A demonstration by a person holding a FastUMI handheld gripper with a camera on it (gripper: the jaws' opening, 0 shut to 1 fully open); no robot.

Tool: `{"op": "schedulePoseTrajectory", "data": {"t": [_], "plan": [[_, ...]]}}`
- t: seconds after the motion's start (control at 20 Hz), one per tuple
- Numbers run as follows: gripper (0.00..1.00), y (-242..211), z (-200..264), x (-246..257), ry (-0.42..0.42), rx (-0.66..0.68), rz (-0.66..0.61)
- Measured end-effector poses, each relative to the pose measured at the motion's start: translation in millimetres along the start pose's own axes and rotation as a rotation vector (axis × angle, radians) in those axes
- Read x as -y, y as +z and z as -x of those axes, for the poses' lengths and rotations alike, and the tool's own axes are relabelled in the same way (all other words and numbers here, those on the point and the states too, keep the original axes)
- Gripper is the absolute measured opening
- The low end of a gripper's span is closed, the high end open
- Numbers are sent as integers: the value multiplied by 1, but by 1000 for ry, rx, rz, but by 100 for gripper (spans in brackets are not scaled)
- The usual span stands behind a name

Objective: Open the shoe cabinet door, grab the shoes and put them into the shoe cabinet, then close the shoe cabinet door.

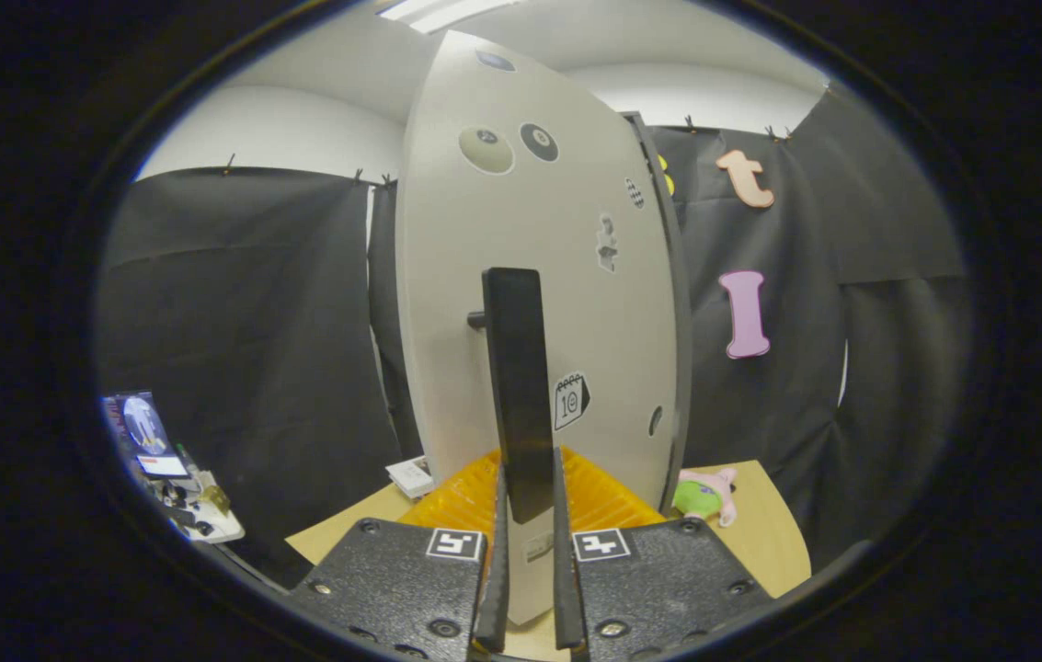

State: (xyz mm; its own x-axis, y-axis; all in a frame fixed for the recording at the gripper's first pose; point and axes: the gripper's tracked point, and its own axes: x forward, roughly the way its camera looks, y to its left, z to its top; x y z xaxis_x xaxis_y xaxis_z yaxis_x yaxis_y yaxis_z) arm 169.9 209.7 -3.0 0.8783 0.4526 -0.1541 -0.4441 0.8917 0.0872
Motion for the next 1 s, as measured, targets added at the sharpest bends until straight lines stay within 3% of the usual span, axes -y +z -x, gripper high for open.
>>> {"op": "schedulePoseTrajectory", "data": {"t": [0.2,0.55,0.8,0.85,1.0], "plan": [[18,4,1,26,-100,19,88],[17,5,28,75,-165,28,51],[17,8,42,131,-346,67,105],[12,8,44,133,-345,76,109],[12,-7,54,128,-362,75,82]]}}
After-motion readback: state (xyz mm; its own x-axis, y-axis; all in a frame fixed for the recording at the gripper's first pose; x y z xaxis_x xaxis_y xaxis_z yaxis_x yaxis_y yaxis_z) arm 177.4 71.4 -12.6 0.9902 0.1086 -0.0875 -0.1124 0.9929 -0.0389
